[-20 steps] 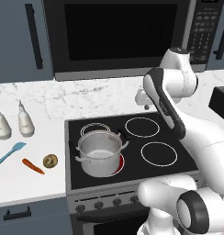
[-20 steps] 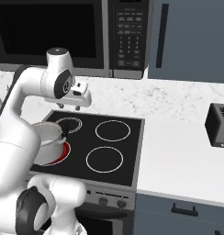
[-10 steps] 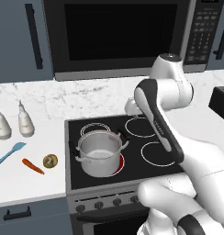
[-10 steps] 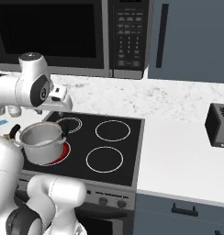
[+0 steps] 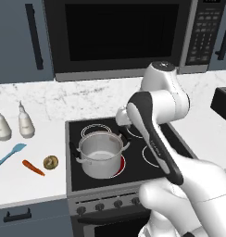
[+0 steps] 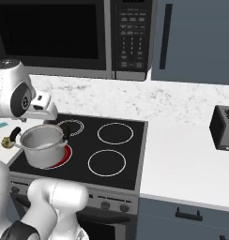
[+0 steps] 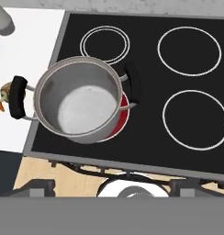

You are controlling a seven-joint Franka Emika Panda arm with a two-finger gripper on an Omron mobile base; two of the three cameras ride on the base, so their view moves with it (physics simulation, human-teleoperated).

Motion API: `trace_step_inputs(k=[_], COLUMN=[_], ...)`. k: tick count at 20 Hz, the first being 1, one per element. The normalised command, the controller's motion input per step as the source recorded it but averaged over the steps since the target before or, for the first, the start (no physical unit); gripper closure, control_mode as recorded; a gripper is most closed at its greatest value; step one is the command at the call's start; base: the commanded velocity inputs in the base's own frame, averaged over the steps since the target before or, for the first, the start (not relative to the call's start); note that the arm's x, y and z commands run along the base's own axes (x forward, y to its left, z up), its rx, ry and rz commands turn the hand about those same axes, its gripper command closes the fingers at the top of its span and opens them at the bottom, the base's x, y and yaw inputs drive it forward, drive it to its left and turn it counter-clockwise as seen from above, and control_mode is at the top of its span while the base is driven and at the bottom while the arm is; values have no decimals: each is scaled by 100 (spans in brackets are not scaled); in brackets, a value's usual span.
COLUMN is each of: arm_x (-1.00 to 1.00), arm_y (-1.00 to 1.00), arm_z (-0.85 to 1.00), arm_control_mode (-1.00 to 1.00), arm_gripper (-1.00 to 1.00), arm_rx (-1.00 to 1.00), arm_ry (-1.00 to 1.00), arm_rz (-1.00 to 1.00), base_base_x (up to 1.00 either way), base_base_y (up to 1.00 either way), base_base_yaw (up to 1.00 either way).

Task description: Put the onion and carrot in the pot. Retrieve the spatula and lightly stir the vegetables in the pot.

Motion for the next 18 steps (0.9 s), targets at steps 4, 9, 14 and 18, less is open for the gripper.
trace_step_inputs(k=[4,9,14,18], arm_x=[-22,-19,0,0], arm_y=[2,9,0,0], arm_z=[0,0,0,0], arm_control_mode=[-100,100,100,100], arm_gripper=[-100,-100,-100,-100], arm_rx=[0,0,0,0], arm_ry=[0,0,0,0], arm_rz=[0,0,0,0], base_base_x=[0,-20,-54,-13], base_base_y=[0,8,56,85], base_base_yaw=[0,0,0,0])
